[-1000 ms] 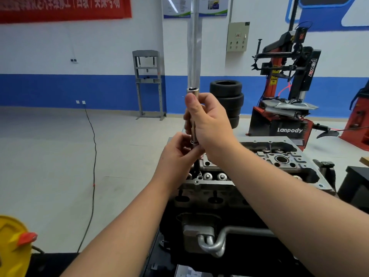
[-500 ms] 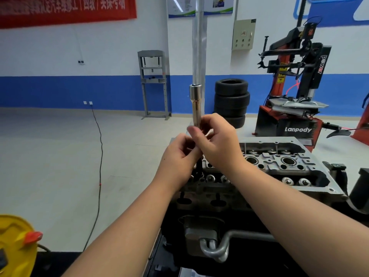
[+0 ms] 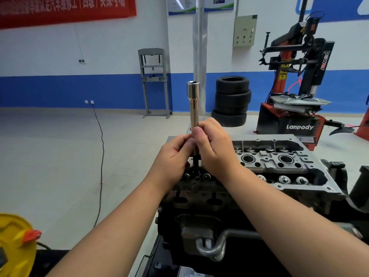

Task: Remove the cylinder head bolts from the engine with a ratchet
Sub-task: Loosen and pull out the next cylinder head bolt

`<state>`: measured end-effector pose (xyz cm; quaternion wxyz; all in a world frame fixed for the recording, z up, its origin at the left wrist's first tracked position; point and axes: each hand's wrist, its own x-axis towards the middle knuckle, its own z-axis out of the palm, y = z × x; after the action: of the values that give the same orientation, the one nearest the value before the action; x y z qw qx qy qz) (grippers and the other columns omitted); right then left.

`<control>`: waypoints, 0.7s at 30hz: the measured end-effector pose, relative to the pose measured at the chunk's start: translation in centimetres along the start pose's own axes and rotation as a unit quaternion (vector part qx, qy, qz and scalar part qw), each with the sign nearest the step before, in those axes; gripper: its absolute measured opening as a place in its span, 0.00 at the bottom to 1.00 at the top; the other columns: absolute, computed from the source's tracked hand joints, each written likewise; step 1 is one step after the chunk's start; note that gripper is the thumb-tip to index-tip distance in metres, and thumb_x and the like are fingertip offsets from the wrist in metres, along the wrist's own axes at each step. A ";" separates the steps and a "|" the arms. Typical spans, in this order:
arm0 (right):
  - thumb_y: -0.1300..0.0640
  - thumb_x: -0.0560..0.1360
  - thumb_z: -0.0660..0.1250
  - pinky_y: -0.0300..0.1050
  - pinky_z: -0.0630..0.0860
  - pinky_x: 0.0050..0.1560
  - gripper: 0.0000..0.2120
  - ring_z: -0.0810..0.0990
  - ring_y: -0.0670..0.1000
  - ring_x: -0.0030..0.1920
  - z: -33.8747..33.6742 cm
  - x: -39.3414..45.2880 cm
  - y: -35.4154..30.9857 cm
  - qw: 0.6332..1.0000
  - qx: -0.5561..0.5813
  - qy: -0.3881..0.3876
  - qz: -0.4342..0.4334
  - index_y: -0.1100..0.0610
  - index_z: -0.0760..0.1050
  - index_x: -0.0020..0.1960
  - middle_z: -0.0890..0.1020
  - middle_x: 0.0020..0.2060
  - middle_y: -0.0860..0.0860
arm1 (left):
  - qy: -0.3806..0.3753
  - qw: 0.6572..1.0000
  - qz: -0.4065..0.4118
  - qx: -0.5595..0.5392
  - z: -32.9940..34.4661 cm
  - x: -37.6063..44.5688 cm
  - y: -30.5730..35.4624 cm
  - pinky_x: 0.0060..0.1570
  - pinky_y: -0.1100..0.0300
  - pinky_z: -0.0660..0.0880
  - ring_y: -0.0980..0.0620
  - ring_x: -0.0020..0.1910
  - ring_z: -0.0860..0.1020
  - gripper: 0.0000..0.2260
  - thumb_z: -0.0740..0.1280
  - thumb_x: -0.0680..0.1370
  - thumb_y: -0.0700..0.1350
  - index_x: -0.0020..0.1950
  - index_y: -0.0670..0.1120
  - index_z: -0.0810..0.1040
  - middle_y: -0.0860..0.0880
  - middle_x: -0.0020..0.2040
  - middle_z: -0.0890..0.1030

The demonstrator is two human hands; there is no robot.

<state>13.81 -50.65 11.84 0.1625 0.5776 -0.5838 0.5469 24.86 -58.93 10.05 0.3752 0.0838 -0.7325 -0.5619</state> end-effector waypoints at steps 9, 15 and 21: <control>0.27 0.74 0.57 0.56 0.79 0.43 0.33 0.80 0.52 0.42 0.0 0.1 -1.5 0.998 0.064 0.012 0.014 0.55 0.70 0.60 0.78 0.42 0.50 | 0.014 1.000 -0.007 0.010 0.4 0.0 0.1 0.47 0.39 0.82 0.36 0.53 0.81 0.18 0.72 0.74 0.64 0.57 0.56 0.77 0.42 0.53 0.83; 0.41 0.79 0.62 0.51 0.72 0.35 0.15 0.72 0.50 0.32 0.1 4.7 -6.8 0.977 0.180 0.073 0.087 0.54 0.71 0.48 0.72 0.32 0.50 | -0.008 1.000 -0.007 0.014 0.5 0.0 0.1 0.34 0.57 0.75 0.54 0.36 0.75 0.15 0.73 0.71 0.60 0.54 0.56 0.79 0.44 0.43 0.82; 0.49 0.80 0.56 0.45 0.52 0.30 0.18 0.53 0.51 0.28 -0.7 7.2 -7.7 0.864 0.391 -0.123 0.293 0.54 0.63 0.33 0.60 0.25 0.50 | -0.046 0.999 -0.024 0.016 0.3 -0.5 0.0 0.40 0.68 0.73 0.55 0.44 0.82 0.14 0.59 0.80 0.61 0.53 0.56 0.80 0.55 0.51 0.86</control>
<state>18.04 -51.64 21.48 -0.3172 0.4585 -0.4801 0.6773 25.01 -58.42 9.84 0.3261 0.0812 -0.7558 -0.5620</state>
